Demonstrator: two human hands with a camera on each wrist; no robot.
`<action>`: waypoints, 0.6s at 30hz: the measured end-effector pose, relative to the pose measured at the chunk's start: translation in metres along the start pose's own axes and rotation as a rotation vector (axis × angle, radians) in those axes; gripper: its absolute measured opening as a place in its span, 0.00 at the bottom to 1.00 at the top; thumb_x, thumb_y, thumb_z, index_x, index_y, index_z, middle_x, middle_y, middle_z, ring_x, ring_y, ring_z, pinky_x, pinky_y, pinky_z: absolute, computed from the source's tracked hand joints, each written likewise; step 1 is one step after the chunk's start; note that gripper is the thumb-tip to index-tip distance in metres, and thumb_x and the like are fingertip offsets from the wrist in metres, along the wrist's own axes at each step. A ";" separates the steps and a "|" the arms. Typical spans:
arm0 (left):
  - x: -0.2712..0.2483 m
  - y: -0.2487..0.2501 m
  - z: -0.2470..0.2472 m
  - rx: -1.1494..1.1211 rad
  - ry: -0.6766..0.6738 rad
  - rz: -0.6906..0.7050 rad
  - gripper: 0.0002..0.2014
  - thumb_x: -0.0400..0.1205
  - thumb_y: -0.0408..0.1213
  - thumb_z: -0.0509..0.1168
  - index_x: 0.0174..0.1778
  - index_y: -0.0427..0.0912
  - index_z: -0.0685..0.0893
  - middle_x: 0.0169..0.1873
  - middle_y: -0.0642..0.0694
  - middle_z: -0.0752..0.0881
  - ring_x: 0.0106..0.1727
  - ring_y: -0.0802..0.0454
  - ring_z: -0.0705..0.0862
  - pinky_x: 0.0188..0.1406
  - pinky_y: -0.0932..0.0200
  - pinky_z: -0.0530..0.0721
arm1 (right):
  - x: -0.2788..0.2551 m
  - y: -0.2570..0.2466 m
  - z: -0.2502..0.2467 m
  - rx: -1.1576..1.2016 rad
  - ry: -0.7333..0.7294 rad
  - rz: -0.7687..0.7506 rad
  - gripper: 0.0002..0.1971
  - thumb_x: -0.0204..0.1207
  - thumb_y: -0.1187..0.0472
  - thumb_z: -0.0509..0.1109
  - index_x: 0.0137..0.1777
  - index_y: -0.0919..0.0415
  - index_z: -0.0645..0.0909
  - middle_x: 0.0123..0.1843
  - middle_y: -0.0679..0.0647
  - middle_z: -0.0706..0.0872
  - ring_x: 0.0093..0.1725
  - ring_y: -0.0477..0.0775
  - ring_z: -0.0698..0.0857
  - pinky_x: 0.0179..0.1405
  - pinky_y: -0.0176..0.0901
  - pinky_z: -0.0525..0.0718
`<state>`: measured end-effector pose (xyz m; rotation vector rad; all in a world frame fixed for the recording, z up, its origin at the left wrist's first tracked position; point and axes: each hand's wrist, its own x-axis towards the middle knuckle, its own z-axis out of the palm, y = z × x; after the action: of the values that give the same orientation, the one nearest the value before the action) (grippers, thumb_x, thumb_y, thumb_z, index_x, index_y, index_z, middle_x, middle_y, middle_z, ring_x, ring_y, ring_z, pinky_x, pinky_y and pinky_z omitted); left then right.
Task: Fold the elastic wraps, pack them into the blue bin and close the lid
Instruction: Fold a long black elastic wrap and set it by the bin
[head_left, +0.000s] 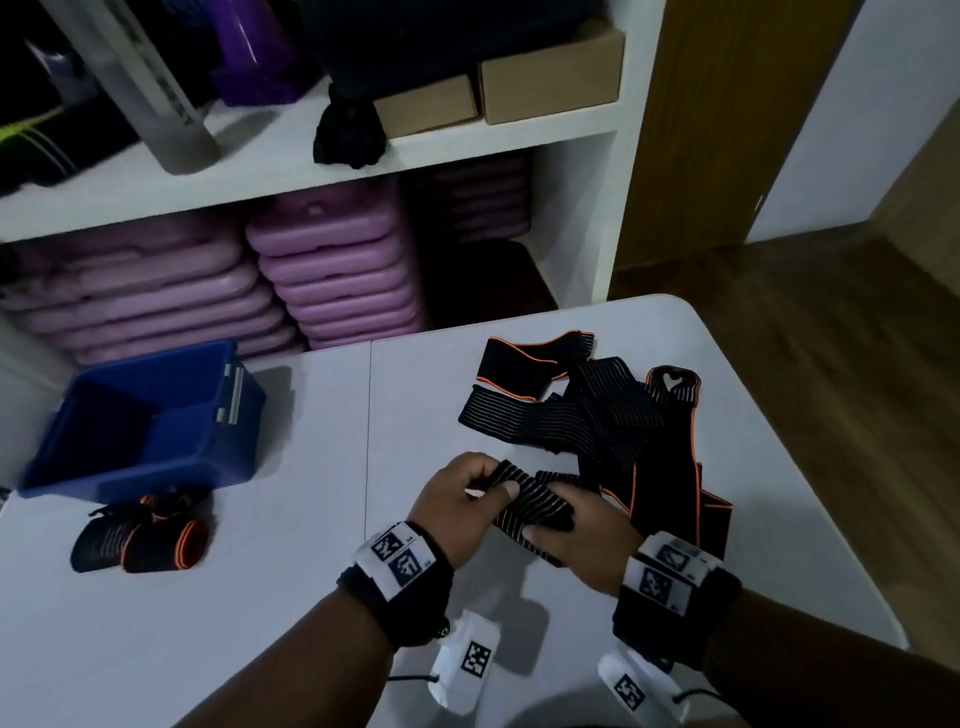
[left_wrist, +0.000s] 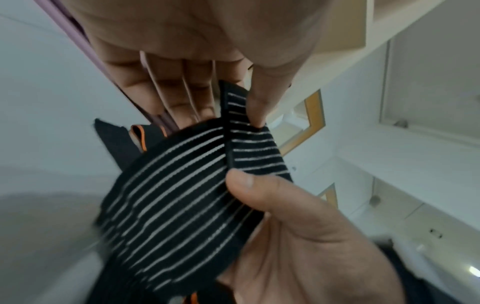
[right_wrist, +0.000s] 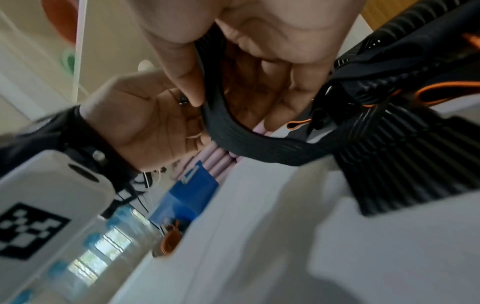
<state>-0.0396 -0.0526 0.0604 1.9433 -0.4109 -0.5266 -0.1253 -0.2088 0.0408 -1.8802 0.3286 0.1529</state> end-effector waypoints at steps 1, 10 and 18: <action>-0.001 0.004 -0.004 -0.055 0.002 0.011 0.03 0.80 0.34 0.70 0.45 0.46 0.87 0.44 0.51 0.88 0.47 0.61 0.85 0.47 0.67 0.80 | 0.001 -0.006 0.001 0.079 0.022 0.015 0.09 0.74 0.65 0.74 0.48 0.49 0.85 0.37 0.50 0.88 0.34 0.41 0.86 0.35 0.37 0.85; -0.011 0.016 -0.037 -0.257 -0.063 0.009 0.19 0.68 0.25 0.66 0.52 0.44 0.89 0.47 0.43 0.91 0.51 0.48 0.88 0.57 0.49 0.85 | 0.024 -0.016 -0.001 0.374 -0.198 0.006 0.21 0.67 0.62 0.82 0.59 0.64 0.84 0.51 0.60 0.91 0.51 0.56 0.90 0.52 0.49 0.87; -0.019 0.004 -0.055 -0.251 0.026 -0.086 0.31 0.65 0.27 0.68 0.56 0.68 0.88 0.48 0.48 0.88 0.38 0.49 0.80 0.50 0.45 0.84 | 0.063 0.012 -0.029 -0.388 0.095 -0.107 0.29 0.63 0.25 0.57 0.38 0.51 0.81 0.40 0.47 0.86 0.44 0.48 0.83 0.47 0.49 0.83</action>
<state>-0.0267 -0.0022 0.0876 1.7296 -0.2328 -0.5791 -0.0703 -0.2491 0.0228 -2.2891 0.2754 0.0566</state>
